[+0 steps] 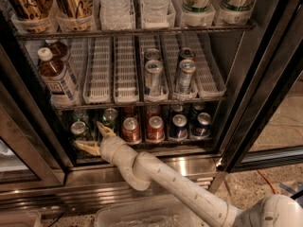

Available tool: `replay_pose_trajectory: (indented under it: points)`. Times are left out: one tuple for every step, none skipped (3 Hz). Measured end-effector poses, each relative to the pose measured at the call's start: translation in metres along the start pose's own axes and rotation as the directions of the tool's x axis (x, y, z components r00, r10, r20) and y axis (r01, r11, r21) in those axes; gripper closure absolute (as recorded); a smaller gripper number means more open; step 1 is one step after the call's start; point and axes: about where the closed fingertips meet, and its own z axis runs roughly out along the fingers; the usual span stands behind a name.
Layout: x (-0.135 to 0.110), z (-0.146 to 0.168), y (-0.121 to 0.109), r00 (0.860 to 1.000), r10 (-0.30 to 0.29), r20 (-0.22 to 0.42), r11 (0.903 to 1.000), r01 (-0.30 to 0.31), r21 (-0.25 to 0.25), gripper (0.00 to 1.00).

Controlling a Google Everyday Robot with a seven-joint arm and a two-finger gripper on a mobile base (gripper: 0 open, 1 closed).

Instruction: Pick green can from bottom shelf of fridge

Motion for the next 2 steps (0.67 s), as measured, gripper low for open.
replay_pose_trajectory:
  points:
    - [0.001, 0.006, 0.005, 1.000, 0.002, -0.006, 0.9998, -0.003, -0.017, 0.25]
    - [0.004, 0.019, 0.005, 1.000, -0.002, -0.019, 0.9994, 0.002, -0.035, 0.26]
